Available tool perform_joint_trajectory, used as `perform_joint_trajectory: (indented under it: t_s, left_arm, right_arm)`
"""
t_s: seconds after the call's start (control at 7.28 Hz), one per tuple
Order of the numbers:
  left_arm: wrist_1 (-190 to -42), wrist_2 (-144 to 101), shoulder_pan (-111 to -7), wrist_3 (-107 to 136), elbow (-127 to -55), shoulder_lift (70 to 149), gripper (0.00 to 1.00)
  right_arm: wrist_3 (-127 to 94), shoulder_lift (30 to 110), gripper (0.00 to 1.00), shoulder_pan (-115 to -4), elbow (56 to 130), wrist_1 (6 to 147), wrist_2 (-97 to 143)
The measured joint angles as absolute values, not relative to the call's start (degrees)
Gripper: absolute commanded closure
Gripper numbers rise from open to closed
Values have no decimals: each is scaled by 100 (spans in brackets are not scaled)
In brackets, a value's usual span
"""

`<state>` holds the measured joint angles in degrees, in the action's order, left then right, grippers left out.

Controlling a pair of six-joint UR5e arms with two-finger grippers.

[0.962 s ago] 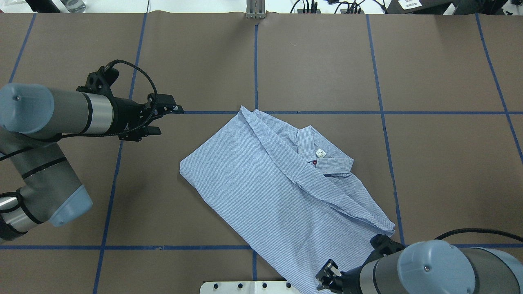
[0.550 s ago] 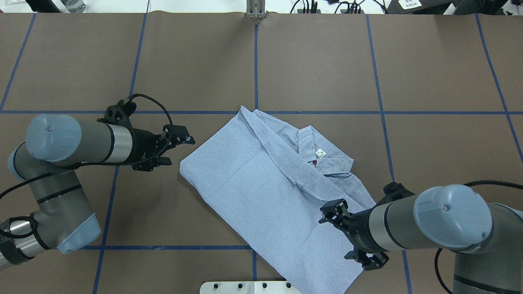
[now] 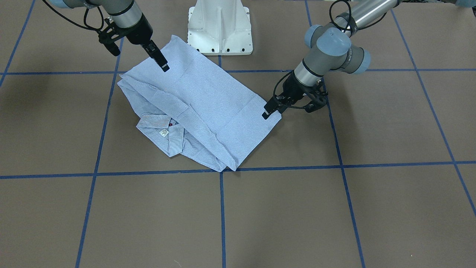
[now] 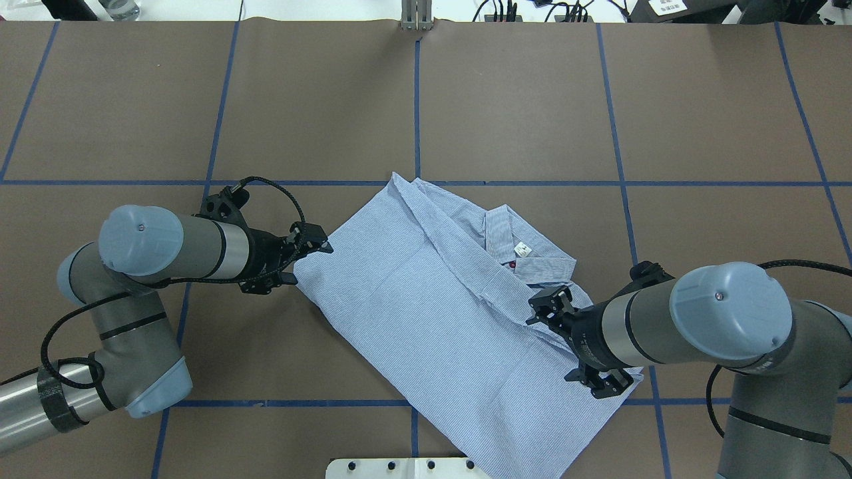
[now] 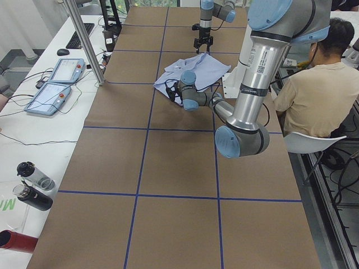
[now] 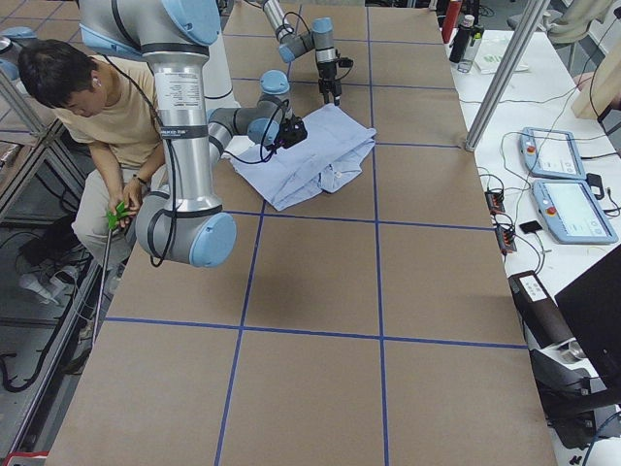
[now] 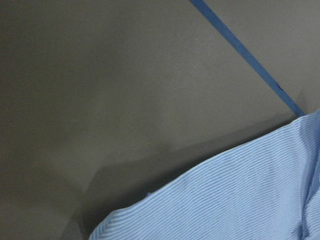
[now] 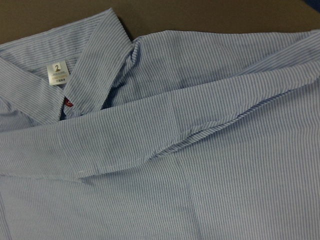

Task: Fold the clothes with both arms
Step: 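Lower both grippers onto opposite edges of the rotated folded shirt and grasp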

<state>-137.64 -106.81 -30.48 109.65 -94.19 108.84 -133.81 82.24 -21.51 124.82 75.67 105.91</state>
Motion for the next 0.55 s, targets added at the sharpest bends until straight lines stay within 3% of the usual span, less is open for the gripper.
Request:
perform_joint_trajectory:
  t_s: [0.27,0.55]
  left_arm:
    - [-13761,-10673,-3037,10971,-9393,10835,13]
    - [-13718,-10670,-3026,11024,-9403,10808,20]
  right_arm:
    - [-13347,8203,0,-2188,12444,7567,10591]
    - [-13342,8194,0,-2199,12439,7567,10591]
